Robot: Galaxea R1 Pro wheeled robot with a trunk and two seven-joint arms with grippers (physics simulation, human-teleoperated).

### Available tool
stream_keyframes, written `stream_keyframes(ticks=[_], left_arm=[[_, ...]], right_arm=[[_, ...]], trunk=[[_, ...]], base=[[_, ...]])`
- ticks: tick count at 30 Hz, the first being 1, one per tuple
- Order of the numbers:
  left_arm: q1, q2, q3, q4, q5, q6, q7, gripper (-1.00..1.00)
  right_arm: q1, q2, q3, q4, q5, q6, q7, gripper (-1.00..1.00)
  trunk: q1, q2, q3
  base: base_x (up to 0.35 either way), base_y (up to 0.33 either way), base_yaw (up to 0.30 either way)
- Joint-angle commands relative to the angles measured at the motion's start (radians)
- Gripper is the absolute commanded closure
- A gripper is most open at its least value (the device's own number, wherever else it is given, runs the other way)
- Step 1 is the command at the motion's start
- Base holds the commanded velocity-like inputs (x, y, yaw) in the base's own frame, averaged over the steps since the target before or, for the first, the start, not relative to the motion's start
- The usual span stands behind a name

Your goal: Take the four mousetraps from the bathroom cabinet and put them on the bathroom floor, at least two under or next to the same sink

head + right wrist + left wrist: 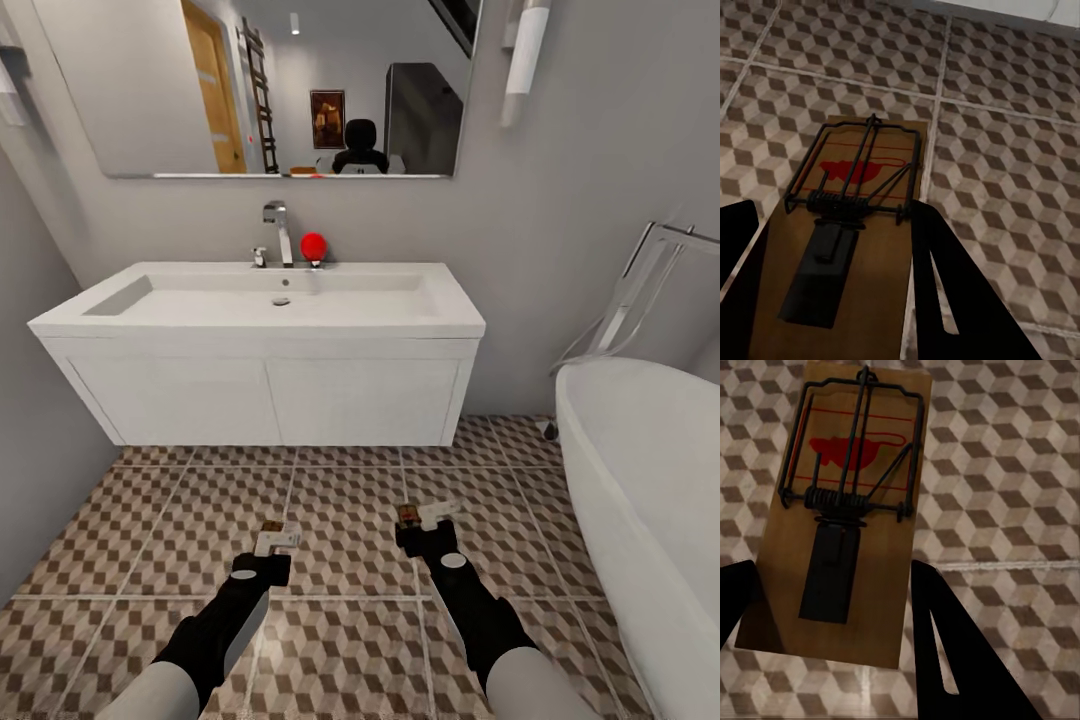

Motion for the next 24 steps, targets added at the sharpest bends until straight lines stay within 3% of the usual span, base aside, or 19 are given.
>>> stream_keyframes(ticks=[1, 7, 9, 14, 24], left_arm=[[-0.001, 0.001, -0.006, -0.001, 0.007, 0.005, 0.011, 1.00], [-0.001, 0.001, -0.006, 0.037, 0.006, -0.029, 0.010, 1.00], [-0.001, 0.000, -0.010, 0.087, 0.006, -0.120, 0.010, 1.00], [-0.001, 0.000, -0.042, 0.145, 0.006, -0.243, 0.010, 1.00], [-0.001, -0.001, -0.057, 0.154, 0.005, -0.276, 0.012, 1.00]], right_arm=[[0.000, 0.000, 0.002, -0.002, 0.007, 0.006, -0.001, 1.00], [0.000, 0.000, 0.002, 0.000, 0.007, 0.004, -0.001, 1.00], [0.000, 0.000, 0.002, 0.000, 0.007, 0.003, -0.001, 1.00], [0.000, 0.000, 0.002, 0.000, 0.007, 0.003, -0.001, 1.00], [0.000, 0.000, 0.003, 0.000, 0.007, 0.003, 0.000, 1.00]], trunk=[[0.004, -0.008, -0.006], [0.027, -0.050, -0.034], [0.034, -0.064, -0.044], [0.054, -0.099, -0.067], [0.092, -0.169, -0.115]], base=[[0.000, 0.000, 0.000], [0.000, 0.000, 0.000], [0.000, 0.000, 0.000], [0.000, 0.000, 0.000], [0.000, 0.000, 0.000]])
